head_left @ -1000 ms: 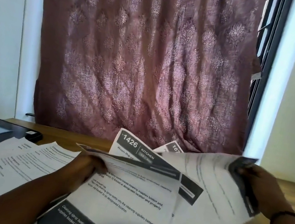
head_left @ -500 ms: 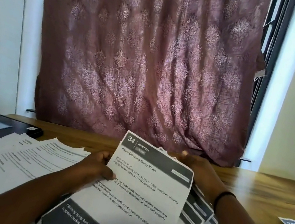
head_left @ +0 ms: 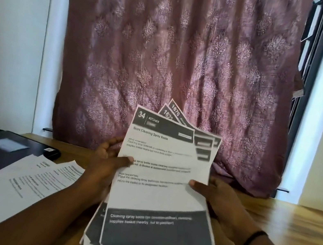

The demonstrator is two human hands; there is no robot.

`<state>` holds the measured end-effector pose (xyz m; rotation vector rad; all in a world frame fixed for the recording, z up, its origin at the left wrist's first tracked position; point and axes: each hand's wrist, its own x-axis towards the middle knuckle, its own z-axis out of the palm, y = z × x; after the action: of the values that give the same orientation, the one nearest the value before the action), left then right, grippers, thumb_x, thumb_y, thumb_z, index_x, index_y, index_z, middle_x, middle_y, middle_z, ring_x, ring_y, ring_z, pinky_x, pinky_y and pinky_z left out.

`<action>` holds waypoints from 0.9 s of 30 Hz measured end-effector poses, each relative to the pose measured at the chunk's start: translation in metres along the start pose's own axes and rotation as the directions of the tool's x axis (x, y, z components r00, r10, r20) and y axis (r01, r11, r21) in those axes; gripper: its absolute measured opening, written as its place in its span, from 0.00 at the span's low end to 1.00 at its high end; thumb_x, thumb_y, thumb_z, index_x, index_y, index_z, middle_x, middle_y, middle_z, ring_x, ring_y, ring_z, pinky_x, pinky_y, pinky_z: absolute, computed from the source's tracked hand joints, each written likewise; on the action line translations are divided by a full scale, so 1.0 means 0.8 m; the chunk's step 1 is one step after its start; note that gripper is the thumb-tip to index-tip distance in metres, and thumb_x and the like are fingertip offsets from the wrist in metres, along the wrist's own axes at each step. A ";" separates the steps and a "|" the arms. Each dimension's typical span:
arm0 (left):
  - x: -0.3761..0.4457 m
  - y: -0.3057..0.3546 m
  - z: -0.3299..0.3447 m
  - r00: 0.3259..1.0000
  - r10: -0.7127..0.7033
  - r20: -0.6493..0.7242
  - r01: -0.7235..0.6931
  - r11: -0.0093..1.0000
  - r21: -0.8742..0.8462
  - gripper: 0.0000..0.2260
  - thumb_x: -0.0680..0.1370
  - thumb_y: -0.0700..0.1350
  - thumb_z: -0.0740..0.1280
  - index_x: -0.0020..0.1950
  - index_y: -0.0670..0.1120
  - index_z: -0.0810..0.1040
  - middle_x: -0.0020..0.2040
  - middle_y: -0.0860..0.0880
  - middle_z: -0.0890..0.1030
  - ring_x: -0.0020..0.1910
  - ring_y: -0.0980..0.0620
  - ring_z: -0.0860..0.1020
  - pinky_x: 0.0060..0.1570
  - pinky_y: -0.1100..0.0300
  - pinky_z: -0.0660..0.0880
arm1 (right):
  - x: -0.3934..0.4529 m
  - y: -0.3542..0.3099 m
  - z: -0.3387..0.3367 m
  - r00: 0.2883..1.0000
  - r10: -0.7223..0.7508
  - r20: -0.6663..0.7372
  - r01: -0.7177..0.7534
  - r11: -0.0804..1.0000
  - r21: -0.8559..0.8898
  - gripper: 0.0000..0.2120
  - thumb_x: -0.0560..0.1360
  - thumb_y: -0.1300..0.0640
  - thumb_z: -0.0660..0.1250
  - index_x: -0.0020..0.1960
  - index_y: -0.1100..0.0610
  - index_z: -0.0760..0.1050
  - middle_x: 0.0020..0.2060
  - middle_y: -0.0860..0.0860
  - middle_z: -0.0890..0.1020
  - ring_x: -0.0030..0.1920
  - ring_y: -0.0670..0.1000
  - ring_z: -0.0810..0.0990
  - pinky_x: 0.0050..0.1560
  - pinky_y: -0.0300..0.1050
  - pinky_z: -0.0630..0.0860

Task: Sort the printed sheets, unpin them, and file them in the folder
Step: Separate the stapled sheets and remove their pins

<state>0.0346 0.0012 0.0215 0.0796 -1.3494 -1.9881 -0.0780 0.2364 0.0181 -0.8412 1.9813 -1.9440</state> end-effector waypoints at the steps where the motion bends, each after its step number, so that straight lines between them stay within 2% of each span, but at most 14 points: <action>1: -0.003 0.007 0.003 1.000 0.028 0.001 -0.028 1.000 -0.008 0.21 0.71 0.27 0.68 0.59 0.43 0.72 0.53 0.44 0.83 0.46 0.43 0.84 0.38 0.51 0.82 | -0.004 -0.007 0.009 0.996 -0.071 -0.061 0.074 0.996 0.049 0.10 0.73 0.60 0.71 0.54 0.60 0.81 0.47 0.55 0.86 0.46 0.55 0.85 0.50 0.51 0.81; 2: -0.006 0.014 0.006 0.998 0.057 0.008 -0.057 0.998 -0.012 0.21 0.71 0.28 0.68 0.61 0.43 0.72 0.54 0.44 0.83 0.47 0.44 0.84 0.38 0.52 0.81 | -0.010 -0.016 0.016 0.985 -0.124 -0.122 0.135 0.988 0.081 0.08 0.73 0.62 0.71 0.51 0.60 0.82 0.45 0.54 0.86 0.44 0.53 0.86 0.47 0.48 0.82; 4: -0.014 0.030 0.013 0.992 0.121 0.028 -0.121 0.993 -0.010 0.19 0.72 0.30 0.68 0.60 0.43 0.73 0.51 0.46 0.84 0.45 0.47 0.84 0.36 0.55 0.81 | -0.024 -0.031 0.025 0.926 -0.293 -0.240 0.303 0.953 0.004 0.05 0.73 0.63 0.70 0.48 0.56 0.81 0.38 0.45 0.86 0.38 0.45 0.85 0.36 0.36 0.80; 6: -0.023 0.046 0.017 0.981 0.187 0.053 -0.188 0.982 0.020 0.15 0.72 0.31 0.68 0.55 0.46 0.75 0.47 0.50 0.86 0.42 0.51 0.85 0.34 0.58 0.81 | -0.038 -0.043 0.031 0.851 -0.451 -0.268 0.453 0.890 -0.058 0.07 0.73 0.61 0.69 0.49 0.52 0.80 0.38 0.39 0.85 0.39 0.39 0.84 0.34 0.30 0.77; 8: -0.034 0.057 0.019 0.965 0.246 0.093 -0.254 0.964 0.077 0.13 0.71 0.34 0.69 0.50 0.49 0.77 0.42 0.54 0.86 0.40 0.54 0.85 0.33 0.60 0.80 | -0.046 -0.050 0.037 0.820 -0.504 -0.273 0.513 0.857 -0.041 0.08 0.73 0.61 0.69 0.51 0.52 0.78 0.42 0.39 0.85 0.42 0.40 0.84 0.35 0.30 0.77; 11: -0.046 0.063 0.022 0.957 0.243 0.157 -0.262 0.958 0.119 0.13 0.65 0.42 0.72 0.48 0.50 0.79 0.41 0.55 0.86 0.40 0.55 0.84 0.34 0.63 0.80 | -0.050 -0.051 0.042 0.831 -0.495 -0.253 0.511 0.860 -0.004 0.11 0.73 0.63 0.67 0.55 0.55 0.77 0.45 0.43 0.85 0.44 0.42 0.84 0.36 0.32 0.78; 13: -0.047 0.062 0.022 0.960 0.210 0.187 -0.233 0.966 0.110 0.15 0.64 0.41 0.76 0.48 0.51 0.80 0.41 0.54 0.86 0.40 0.55 0.84 0.33 0.63 0.80 | -0.045 -0.048 0.040 0.848 -0.469 -0.247 0.491 0.871 0.032 0.14 0.73 0.64 0.67 0.58 0.57 0.76 0.48 0.48 0.86 0.47 0.45 0.85 0.38 0.34 0.79; 17: -0.041 0.065 0.015 0.966 0.176 0.188 -0.196 0.976 0.093 0.12 0.66 0.48 0.68 0.49 0.52 0.80 0.45 0.51 0.86 0.42 0.50 0.85 0.37 0.56 0.81 | -0.040 -0.049 0.032 0.862 -0.450 -0.236 0.478 0.875 0.078 0.20 0.71 0.59 0.69 0.62 0.57 0.74 0.50 0.50 0.85 0.49 0.49 0.85 0.40 0.37 0.80; 21: -0.037 0.066 0.010 0.955 0.162 0.247 -0.188 0.978 0.088 0.09 0.64 0.48 0.72 0.43 0.53 0.85 0.48 0.47 0.86 0.44 0.47 0.84 0.41 0.51 0.81 | -0.041 -0.053 0.029 0.858 -0.470 -0.208 0.492 0.868 0.068 0.22 0.68 0.57 0.69 0.61 0.57 0.74 0.50 0.50 0.85 0.47 0.50 0.85 0.38 0.40 0.81; 25: -0.031 0.065 0.005 0.954 0.153 0.258 -0.180 0.980 0.085 0.17 0.61 0.52 0.72 0.49 0.52 0.82 0.50 0.46 0.85 0.46 0.45 0.84 0.42 0.49 0.81 | -0.037 -0.054 0.024 0.869 -0.438 -0.230 0.474 0.870 0.135 0.23 0.66 0.58 0.70 0.61 0.54 0.71 0.47 0.47 0.85 0.45 0.49 0.85 0.37 0.39 0.81; 27: -0.030 0.064 0.004 0.952 0.115 0.283 -0.150 0.983 0.103 0.23 0.60 0.55 0.72 0.53 0.50 0.81 0.51 0.45 0.85 0.47 0.44 0.84 0.43 0.48 0.82 | -0.037 -0.054 0.020 0.912 -0.378 -0.161 0.404 0.897 0.179 0.22 0.68 0.58 0.69 0.61 0.54 0.71 0.48 0.49 0.86 0.45 0.51 0.85 0.37 0.40 0.81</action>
<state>0.0779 0.0079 0.0574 -0.2349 -1.6103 -1.8506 -0.0358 0.2418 0.0521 -1.1609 1.7250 -2.4302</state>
